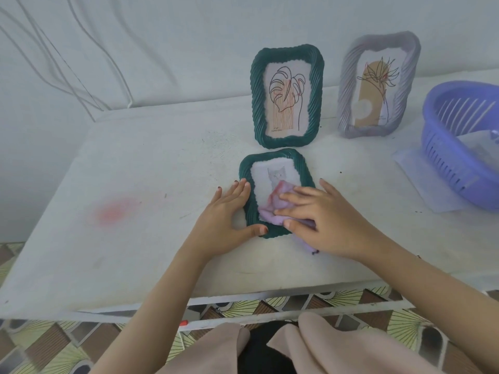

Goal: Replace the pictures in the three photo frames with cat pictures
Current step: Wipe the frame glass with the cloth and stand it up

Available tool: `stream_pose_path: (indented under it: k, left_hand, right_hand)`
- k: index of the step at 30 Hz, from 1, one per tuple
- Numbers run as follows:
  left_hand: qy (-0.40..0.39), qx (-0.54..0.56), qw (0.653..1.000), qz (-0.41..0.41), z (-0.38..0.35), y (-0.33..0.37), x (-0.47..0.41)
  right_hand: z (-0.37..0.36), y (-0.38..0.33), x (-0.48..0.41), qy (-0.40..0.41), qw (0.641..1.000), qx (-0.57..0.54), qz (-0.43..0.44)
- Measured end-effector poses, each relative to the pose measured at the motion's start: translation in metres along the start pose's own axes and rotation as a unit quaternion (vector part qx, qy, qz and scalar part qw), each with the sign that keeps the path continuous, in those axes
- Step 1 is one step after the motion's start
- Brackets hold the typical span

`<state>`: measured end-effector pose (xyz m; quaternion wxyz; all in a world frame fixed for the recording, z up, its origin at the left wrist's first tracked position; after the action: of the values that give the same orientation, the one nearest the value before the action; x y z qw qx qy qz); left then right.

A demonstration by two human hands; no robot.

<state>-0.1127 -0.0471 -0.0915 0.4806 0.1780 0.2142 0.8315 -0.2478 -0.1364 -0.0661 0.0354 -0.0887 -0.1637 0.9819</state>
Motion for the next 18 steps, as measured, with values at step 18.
stream_pose_path:
  k: [18]
  left_hand:
    - [-0.010,0.012,1.000,0.004,-0.001,0.000,0.002]
  right_hand:
    - [-0.018,0.005,-0.035,-0.014,0.999,0.020,-0.036]
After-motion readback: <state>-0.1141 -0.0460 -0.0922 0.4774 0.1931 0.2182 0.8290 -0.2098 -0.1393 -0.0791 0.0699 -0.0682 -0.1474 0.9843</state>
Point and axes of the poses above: each hand's wrist, its own x-axis away from the middle knuckle, its own z-axis out of the back of the hand, y = z × x, the point moved 7 cm from there along -x, towards the middle knuckle, and after that the axes turned 14 degrees about z, right-handed, at the moved point
